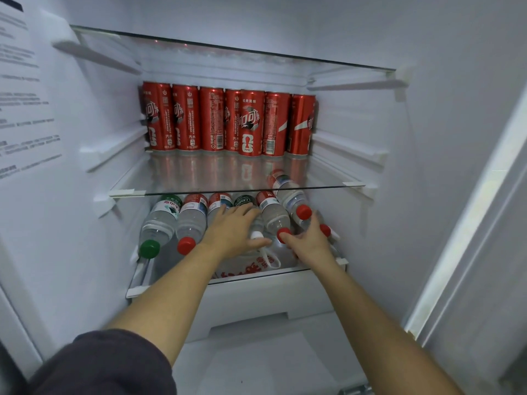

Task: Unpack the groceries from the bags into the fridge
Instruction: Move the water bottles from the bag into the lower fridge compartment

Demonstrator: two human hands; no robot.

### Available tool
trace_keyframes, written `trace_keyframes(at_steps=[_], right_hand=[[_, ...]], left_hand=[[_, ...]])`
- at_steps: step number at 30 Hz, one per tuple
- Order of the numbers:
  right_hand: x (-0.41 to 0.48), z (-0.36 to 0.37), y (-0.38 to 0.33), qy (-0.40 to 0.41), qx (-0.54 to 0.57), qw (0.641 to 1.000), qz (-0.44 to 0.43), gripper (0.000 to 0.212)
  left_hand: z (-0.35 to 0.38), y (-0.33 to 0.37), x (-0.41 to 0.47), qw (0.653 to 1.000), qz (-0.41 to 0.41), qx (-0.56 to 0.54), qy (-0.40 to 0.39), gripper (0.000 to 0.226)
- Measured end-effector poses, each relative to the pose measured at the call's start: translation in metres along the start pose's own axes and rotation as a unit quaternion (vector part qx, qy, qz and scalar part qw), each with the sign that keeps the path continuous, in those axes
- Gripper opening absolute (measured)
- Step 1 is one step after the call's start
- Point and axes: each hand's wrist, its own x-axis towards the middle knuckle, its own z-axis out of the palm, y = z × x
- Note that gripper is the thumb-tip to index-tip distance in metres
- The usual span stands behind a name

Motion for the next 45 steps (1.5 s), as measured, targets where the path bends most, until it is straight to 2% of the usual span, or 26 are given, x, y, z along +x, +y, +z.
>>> trace_keyframes(at_steps=[4,7,11,16,21,26,31,34,37,43,45], right_hand=[[0.005,-0.003,-0.002,-0.014,-0.003,1.000,0.026,0.105],[0.000,-0.004,0.000,0.010,0.000,1.000,0.025,0.103],[-0.029,-0.009,0.010,0.055,0.000,0.998,-0.024,0.098],[-0.085,-0.021,0.030,0.111,-0.137,0.981,-0.085,0.072],[-0.152,-0.024,0.075,0.099,-0.273,0.955,-0.052,0.068],[-0.207,-0.033,0.109,0.057,-0.365,0.928,0.051,0.071],[-0.254,-0.050,0.137,0.061,-0.401,0.907,0.114,0.069],[-0.284,-0.061,0.148,0.058,-0.398,0.903,0.148,0.068],[-0.321,-0.075,0.160,0.079,-0.423,0.885,0.180,0.076],[-0.417,-0.127,0.171,0.148,-0.394,0.855,0.302,0.068],[-0.457,-0.146,0.172,0.175,-0.383,0.840,0.341,0.067]], left_hand=[[0.001,0.001,0.000,1.000,-0.001,-0.006,0.017,0.081],[-0.002,0.006,-0.002,1.000,-0.012,0.010,0.012,0.079],[-0.003,0.027,-0.022,0.996,-0.049,-0.034,0.066,0.072],[0.016,0.061,-0.074,0.984,-0.052,-0.100,0.137,0.057],[0.045,0.097,-0.126,0.969,-0.010,-0.195,0.152,0.054],[0.064,0.127,-0.159,0.972,0.057,-0.217,0.067,0.060],[0.086,0.160,-0.188,0.970,0.111,-0.181,-0.119,0.081],[0.088,0.182,-0.203,0.962,0.149,-0.159,-0.167,0.077],[0.086,0.212,-0.220,0.950,0.198,-0.130,-0.206,0.073],[0.079,0.297,-0.272,0.929,0.264,-0.122,-0.230,0.091],[0.069,0.331,-0.290,0.918,0.276,-0.113,-0.260,0.092]])
